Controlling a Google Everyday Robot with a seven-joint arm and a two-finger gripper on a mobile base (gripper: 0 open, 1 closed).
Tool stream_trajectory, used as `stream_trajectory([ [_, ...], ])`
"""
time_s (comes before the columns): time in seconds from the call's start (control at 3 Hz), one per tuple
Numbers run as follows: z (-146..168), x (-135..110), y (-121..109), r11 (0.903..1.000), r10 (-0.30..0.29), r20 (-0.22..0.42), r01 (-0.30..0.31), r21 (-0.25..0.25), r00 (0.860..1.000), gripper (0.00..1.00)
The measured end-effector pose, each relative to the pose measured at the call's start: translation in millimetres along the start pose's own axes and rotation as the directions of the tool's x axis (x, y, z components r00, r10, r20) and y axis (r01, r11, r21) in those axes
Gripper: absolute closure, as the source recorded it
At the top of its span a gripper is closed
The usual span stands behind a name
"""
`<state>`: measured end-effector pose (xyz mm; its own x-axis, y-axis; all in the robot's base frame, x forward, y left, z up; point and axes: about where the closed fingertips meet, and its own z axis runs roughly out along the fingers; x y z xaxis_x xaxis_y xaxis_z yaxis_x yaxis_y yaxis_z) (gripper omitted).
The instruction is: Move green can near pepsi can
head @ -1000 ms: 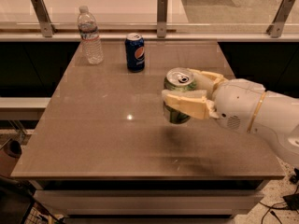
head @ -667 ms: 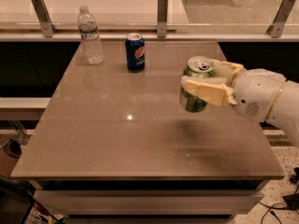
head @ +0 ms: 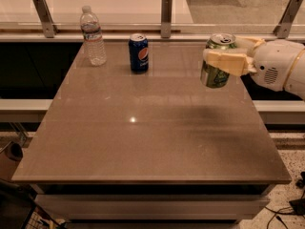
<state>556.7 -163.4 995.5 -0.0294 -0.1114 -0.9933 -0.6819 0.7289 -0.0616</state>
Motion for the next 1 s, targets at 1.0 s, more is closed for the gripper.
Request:
stream_trajectory([
  [1.0,93,11,-39,0.9994,-0.030,-0.028,0.031,0.018,0.999,1.00],
])
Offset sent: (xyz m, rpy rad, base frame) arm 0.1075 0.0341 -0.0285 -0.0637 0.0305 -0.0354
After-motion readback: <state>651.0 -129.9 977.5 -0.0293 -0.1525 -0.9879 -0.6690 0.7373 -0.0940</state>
